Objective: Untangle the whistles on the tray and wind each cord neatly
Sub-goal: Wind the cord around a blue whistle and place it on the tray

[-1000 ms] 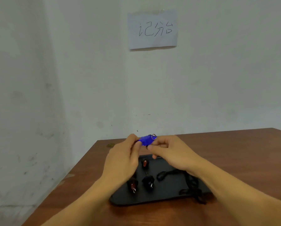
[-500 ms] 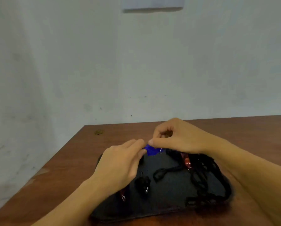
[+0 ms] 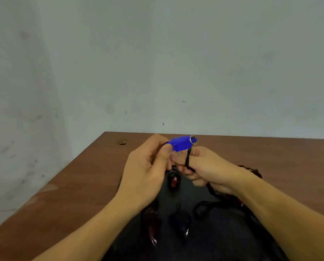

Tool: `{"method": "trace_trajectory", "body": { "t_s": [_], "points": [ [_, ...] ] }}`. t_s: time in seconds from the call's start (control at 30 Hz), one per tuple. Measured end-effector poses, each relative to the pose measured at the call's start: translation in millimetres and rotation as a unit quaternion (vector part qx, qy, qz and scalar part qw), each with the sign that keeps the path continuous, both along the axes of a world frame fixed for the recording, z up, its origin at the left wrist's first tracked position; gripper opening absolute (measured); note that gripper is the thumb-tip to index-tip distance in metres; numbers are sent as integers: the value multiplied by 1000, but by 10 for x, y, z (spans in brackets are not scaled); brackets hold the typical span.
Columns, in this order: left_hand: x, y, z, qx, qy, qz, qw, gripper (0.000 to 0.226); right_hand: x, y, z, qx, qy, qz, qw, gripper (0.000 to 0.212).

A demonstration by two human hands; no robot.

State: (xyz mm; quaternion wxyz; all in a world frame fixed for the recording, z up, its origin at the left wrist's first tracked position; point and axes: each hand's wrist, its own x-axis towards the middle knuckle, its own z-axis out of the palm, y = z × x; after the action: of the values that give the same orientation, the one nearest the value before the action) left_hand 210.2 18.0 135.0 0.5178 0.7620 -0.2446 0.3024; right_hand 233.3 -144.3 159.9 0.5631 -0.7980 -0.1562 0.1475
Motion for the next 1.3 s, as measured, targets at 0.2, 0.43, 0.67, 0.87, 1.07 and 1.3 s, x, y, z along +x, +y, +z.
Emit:
{"method": "trace_trajectory", "body": {
  "t_s": [0.2,0.43,0.67,0.87,1.07,1.3],
  "points": [
    [126,170,-198,95,29,121,988,18,-337,48,-246,-196,-336,-107,915,22],
    [-65,134,-193,350,-64,78,931,13,-628,66,420,-458,-414,73,783,20],
    [-183,178,-105,192,-137,-40,971,17,-485,-147,579,-197,-286,8,938,12],
    [-281,-28,-66,74,-130,-31,988,13,-420,-311,363,-30,-174,-55,983,11],
    [-208,24,-99,44,-82,35,995,15,-500,-104,98,-53,-212,-36,975,31],
    [-58,204,-100,219,-83,159,959,17,-521,-122,76,-191,-374,-83,904,16]
  ]
}}
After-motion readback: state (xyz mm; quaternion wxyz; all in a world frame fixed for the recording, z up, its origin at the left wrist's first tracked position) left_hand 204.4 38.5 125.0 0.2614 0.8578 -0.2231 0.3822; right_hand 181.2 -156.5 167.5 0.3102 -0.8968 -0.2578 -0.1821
